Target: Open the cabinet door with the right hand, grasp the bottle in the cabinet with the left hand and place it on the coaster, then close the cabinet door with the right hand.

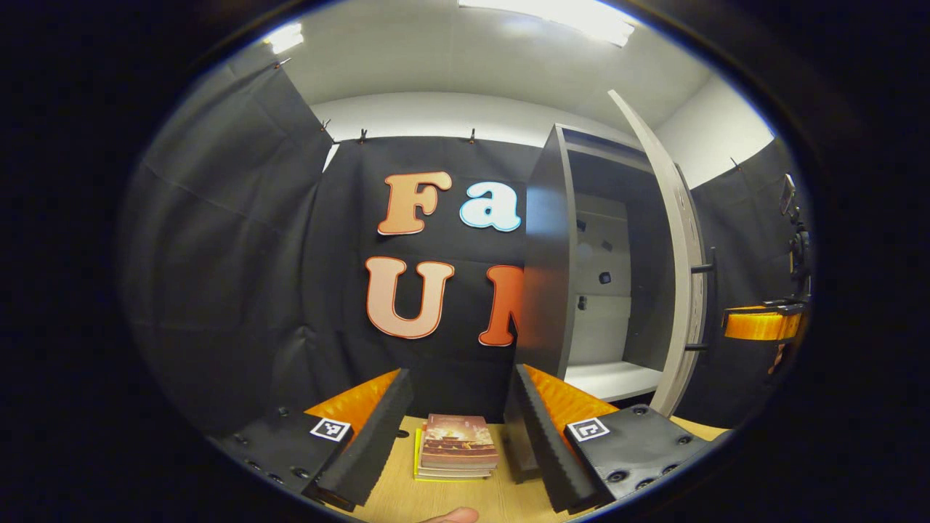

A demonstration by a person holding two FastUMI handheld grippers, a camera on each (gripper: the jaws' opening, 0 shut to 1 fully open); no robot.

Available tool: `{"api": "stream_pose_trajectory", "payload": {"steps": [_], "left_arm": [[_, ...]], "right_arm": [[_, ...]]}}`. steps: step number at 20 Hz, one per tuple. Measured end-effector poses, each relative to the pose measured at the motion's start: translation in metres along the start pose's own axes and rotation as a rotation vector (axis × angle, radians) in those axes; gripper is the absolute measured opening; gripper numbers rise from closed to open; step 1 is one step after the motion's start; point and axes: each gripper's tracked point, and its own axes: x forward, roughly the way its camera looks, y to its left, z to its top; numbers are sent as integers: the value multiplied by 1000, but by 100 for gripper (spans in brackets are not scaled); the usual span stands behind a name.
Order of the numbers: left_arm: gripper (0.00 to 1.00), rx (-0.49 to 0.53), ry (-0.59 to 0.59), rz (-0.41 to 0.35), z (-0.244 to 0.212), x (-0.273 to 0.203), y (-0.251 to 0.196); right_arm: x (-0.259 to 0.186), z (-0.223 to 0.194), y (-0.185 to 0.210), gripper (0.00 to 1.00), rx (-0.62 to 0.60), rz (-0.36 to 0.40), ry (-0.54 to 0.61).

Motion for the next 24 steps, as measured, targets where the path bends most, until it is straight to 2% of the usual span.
{"api": "stream_pose_trajectory", "payload": {"steps": [1, 2, 13, 14, 16, 17, 18, 19, 20, 22, 24], "left_arm": [[99, 5, 1, 1, 1, -1, 2], [93, 9, -1, 6, 3, -3, 5], [93, 28, -38, 31, 27, -9, 24], [99, 35, -41, 33, 26, -10, 25], [99, 48, -42, 46, 24, -9, 29], [93, 48, -39, 50, 23, -8, 31], [93, 49, -37, 55, 22, -6, 33], [99, 52, -35, 60, 22, -5, 35], [99, 52, -38, 64, 23, -3, 36], [93, 33, -33, 63, 18, 2, 34], [93, 24, -25, 58, 15, 6, 30]], "right_arm": [[1, -1, 0, 76, 12, 2, -1], [1, 0, -1, 76, 23, 3, -2], [20, -1, -5, 75, 27, -52, 0], [20, -1, -5, 76, 31, -55, 0], [22, -2, -5, 76, 46, -58, 0], [23, -2, -5, 76, 49, -63, 1], [24, -2, -5, 76, 47, -69, 0], [25, -2, -5, 77, 39, -74, 0], [26, -2, -5, 77, 36, -81, -5], [28, -6, -3, 78, 34, -99, -3], [33, -9, 0, 77, 27, -106, 10]]}}
